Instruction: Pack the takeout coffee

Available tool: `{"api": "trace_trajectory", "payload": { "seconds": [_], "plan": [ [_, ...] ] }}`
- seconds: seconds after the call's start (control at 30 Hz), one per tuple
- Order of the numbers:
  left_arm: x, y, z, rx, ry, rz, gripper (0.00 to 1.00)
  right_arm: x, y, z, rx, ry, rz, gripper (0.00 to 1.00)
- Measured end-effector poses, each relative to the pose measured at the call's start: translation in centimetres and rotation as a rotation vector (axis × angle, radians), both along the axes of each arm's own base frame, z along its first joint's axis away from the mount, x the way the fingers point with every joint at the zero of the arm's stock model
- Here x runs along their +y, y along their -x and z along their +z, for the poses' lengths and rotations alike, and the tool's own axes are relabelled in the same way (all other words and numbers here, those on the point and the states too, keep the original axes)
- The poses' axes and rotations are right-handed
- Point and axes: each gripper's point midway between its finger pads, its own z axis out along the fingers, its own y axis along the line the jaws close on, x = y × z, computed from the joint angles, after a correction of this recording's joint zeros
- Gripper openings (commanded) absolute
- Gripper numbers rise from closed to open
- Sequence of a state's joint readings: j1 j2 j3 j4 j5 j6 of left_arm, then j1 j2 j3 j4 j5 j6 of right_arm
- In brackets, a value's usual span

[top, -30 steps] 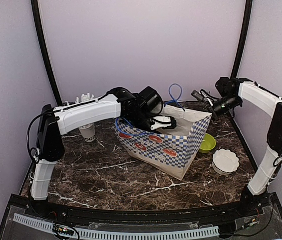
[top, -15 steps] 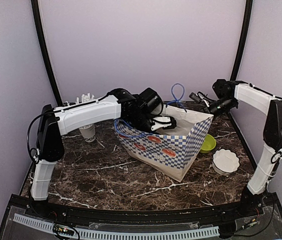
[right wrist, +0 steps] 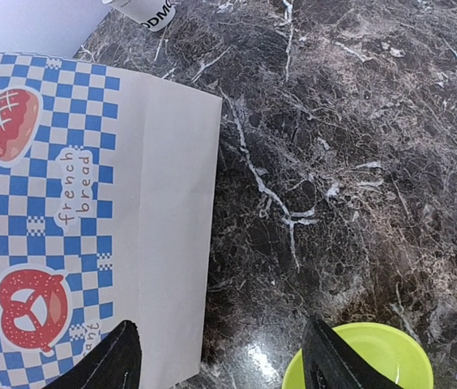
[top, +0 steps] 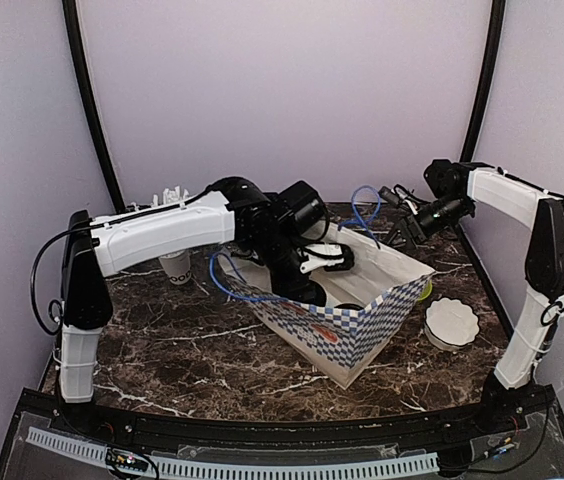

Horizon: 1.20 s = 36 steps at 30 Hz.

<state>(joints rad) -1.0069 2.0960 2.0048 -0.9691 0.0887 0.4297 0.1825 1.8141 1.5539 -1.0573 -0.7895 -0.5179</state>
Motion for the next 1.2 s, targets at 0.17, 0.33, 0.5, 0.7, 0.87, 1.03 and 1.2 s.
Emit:
{"api": "trace_trajectory", "payload": {
  "seconds": [0.17,0.33,0.5,0.7,0.87,1.03,1.2],
  "plan": [
    [-0.8,-0.2,3.0,-0.031,0.063,0.005,0.98,0.0,0.2,0.0,0.011,0.002,0.000,0.70],
    [-0.6,0.7,7.0,-0.061,0.139,0.001,0.99,-0.1,0.4,0.2,0.021,0.004,0.000,0.70],
    [-0.3,1.5,10.3,-0.098,0.197,-0.010,0.99,0.0,0.4,0.8,0.022,0.001,0.001,0.70],
    [-0.8,2.3,13.8,-0.166,0.261,-0.030,0.97,0.0,0.5,1.8,0.019,-0.002,0.007,0.70],
    [0.2,2.5,19.3,-0.283,0.372,-0.009,0.99,0.2,-0.3,4.8,-0.060,-0.022,0.018,0.70],
    [4.3,2.1,27.7,-0.470,0.549,0.100,0.96,0.7,0.2,10.2,-0.204,-0.093,0.033,0.71],
    [12.0,-2.0,32.4,-0.585,0.616,0.421,0.82,2.2,2.1,14.9,-0.322,-0.184,0.097,0.71]
  ]
}}
